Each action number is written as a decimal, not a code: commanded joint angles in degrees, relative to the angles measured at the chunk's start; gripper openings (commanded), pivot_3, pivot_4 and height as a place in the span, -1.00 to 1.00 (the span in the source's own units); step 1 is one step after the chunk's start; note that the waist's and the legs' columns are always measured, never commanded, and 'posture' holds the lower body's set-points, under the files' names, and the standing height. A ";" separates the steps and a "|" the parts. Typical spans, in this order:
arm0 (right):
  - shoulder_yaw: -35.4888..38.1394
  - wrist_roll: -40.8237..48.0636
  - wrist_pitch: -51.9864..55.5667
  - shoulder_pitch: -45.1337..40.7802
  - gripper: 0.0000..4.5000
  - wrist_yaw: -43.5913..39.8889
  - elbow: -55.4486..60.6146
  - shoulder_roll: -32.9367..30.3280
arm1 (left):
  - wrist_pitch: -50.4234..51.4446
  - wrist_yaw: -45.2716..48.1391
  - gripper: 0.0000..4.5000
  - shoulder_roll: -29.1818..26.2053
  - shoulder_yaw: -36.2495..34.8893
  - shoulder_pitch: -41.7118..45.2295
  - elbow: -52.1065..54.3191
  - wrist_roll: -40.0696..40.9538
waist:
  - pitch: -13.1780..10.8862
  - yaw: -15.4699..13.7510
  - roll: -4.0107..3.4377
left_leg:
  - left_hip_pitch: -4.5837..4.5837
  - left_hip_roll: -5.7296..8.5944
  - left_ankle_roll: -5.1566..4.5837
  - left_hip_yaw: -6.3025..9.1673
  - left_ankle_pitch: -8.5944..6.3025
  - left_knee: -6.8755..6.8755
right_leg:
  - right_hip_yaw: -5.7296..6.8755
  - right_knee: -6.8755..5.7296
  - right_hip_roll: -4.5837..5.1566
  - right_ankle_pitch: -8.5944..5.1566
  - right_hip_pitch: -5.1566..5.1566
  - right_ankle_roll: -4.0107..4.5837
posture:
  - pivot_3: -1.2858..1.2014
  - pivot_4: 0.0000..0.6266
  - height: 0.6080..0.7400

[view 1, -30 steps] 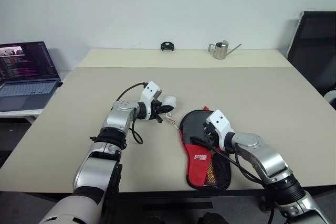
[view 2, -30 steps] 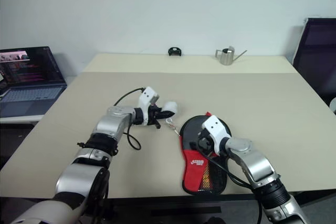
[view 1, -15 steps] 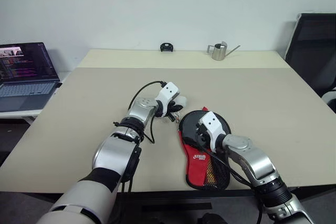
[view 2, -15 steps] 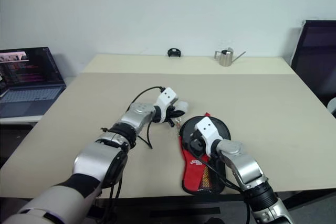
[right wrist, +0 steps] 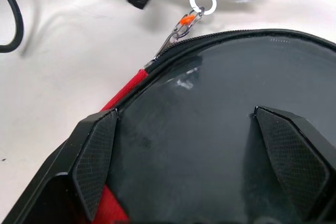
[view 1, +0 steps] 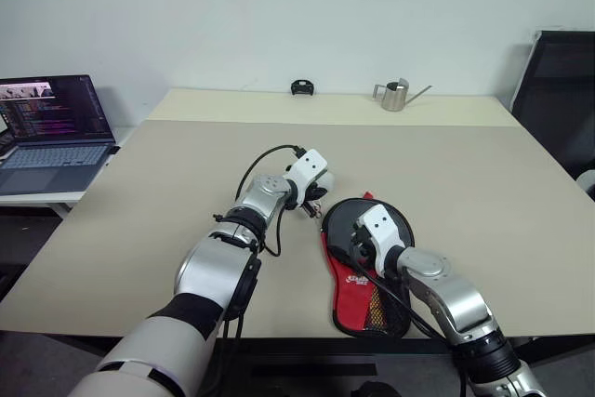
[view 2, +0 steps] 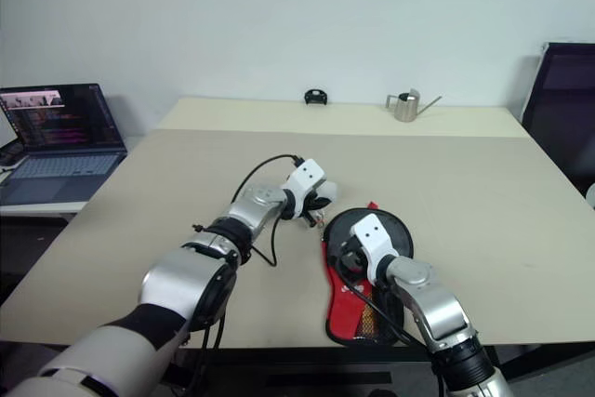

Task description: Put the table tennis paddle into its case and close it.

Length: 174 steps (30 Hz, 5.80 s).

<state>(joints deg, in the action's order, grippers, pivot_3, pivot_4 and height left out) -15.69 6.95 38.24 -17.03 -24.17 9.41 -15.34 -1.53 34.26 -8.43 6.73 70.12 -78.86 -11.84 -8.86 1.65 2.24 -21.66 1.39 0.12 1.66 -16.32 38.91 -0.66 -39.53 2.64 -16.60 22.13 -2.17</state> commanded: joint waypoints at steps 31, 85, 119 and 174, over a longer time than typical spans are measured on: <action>-3.26 -0.60 20.32 20.51 1.00 12.47 19.36 3.33 | -0.67 -27.86 -0.80 11.10 -2.19 11.00 -0.59 -8.21 | 0.06 -1.39 0.00 | -0.26 0.04 0.00 0.32 -0.02 -0.16 | 0.55 0.57 0.02 -0.03 -0.06 -0.07 | 0.03 -0.52 1.00; 1.46 -1.02 10.91 10.08 1.00 7.37 4.47 1.70 | -0.48 -3.01 0.99 3.05 -7.48 5.58 1.18 -2.10 | 0.27 -0.15 -0.18 | 0.21 0.06 0.06 1.11 -0.01 -0.23 | 1.33 0.68 0.06 -0.27 -0.79 -0.32 | 0.03 -0.52 1.00; 31.04 26.45 18.61 2.92 1.00 -22.28 14.53 -30.54 | 4.65 33.89 0.99 -8.18 1.70 -27.47 55.00 17.18 | -0.56 -2.10 -1.21 | -1.33 0.33 -0.06 1.38 -0.05 -0.18 | 1.40 1.44 0.44 -0.07 0.04 0.01 | 0.03 -0.52 1.00; 16.16 1.46 -22.09 -50.35 1.00 -3.25 -74.04 0.27 | 2.44 25.32 0.99 2.17 12.66 -29.12 45.16 11.13 | -0.51 -0.72 -1.35 | -1.09 0.31 0.28 1.05 0.19 -0.03 | 1.15 0.70 0.43 -0.11 0.21 0.09 | 0.03 -0.52 1.00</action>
<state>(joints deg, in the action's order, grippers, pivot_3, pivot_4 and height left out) -0.73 9.09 18.62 -65.31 -27.96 -63.70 -15.31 0.75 59.39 -6.43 18.21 41.74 -34.42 -0.19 -9.37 0.93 0.89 -22.74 1.70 0.40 2.71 -16.13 38.88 0.49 -38.84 3.08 -16.71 22.33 -2.08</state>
